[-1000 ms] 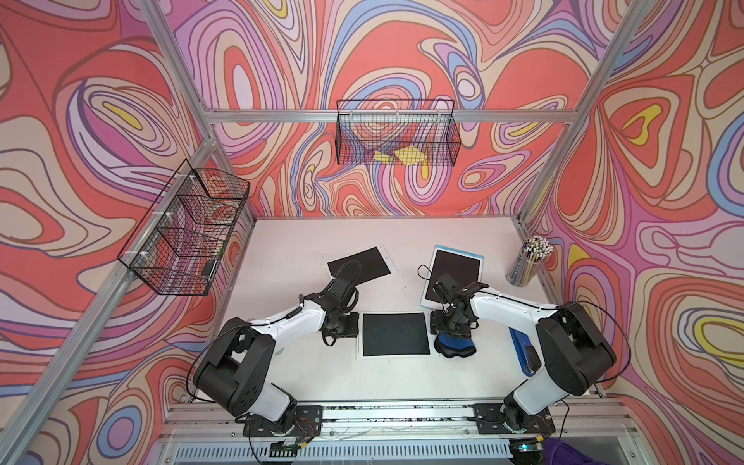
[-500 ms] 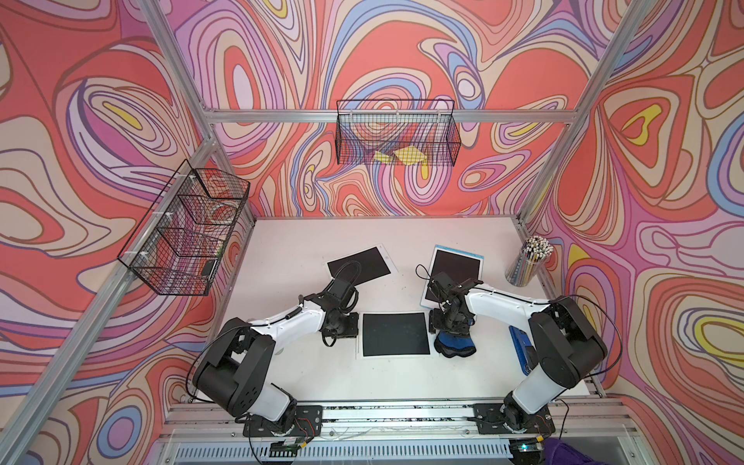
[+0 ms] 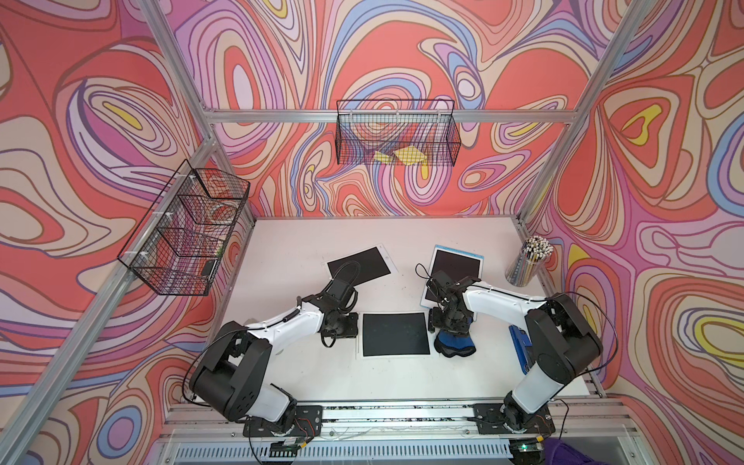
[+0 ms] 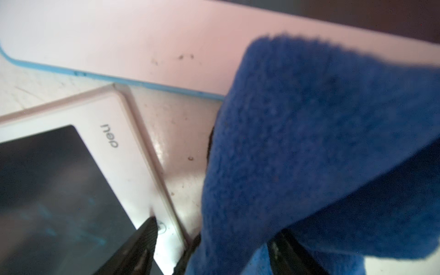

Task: Wipe the drawing tablet
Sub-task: Place the cleaning item at the center of the board.

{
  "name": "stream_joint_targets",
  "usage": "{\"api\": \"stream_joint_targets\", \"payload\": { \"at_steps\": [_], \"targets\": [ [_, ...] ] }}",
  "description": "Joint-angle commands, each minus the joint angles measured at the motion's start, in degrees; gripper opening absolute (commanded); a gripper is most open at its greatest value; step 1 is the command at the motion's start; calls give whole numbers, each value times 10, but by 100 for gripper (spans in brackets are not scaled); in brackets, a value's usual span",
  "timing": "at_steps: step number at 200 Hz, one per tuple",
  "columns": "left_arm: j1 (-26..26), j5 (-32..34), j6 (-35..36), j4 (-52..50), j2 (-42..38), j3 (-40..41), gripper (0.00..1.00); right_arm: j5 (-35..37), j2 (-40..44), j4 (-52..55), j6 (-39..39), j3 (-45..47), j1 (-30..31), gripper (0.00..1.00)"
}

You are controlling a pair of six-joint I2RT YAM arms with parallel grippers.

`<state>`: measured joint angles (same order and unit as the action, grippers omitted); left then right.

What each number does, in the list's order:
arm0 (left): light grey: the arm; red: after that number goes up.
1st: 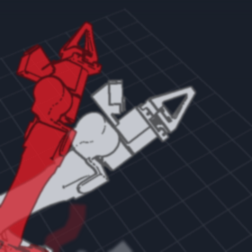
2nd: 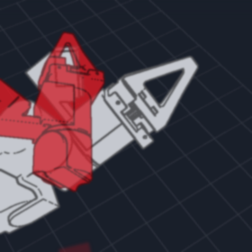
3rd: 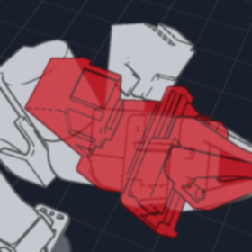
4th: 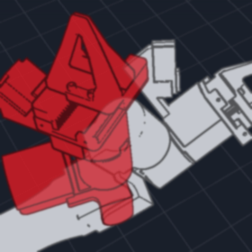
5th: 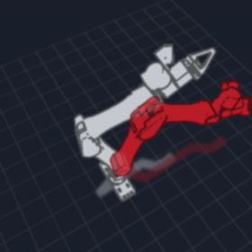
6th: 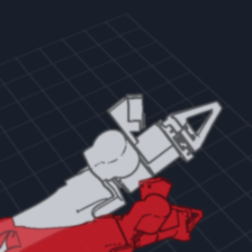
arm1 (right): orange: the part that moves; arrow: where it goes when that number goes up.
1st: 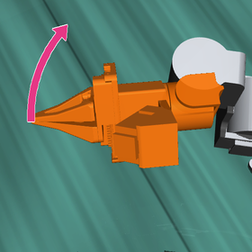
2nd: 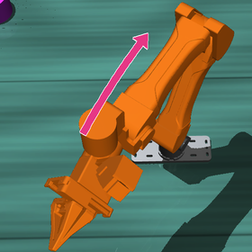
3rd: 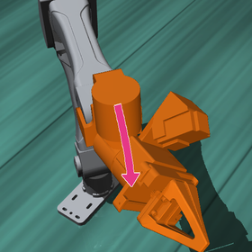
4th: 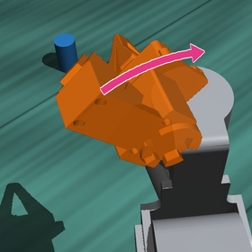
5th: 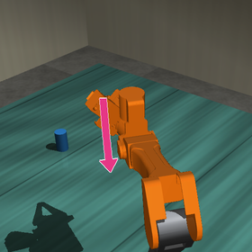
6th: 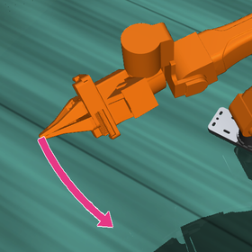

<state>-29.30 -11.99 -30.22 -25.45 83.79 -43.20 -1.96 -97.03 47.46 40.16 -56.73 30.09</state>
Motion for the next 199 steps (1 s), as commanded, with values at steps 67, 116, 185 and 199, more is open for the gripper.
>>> {"api": "stream_joint_targets", "payload": {
  "at_steps": [67, 116, 185, 199],
  "targets": [
    [2, -15, -5, 0, -42, 14, 37, 27, -77, -45, 12, 25, 15, 72],
    [2, -15, -3, 0, -50, 20, 37, 57, -83, -32, 13, 37, 24, 71],
    [2, -13, -3, 0, -54, 21, 37, 90, -107, -1, 1, 16, 50, 71],
    [2, -12, -4, 0, -54, 21, 37, 86, -102, -3, 8, 21, 50, 71]
  ]
}}
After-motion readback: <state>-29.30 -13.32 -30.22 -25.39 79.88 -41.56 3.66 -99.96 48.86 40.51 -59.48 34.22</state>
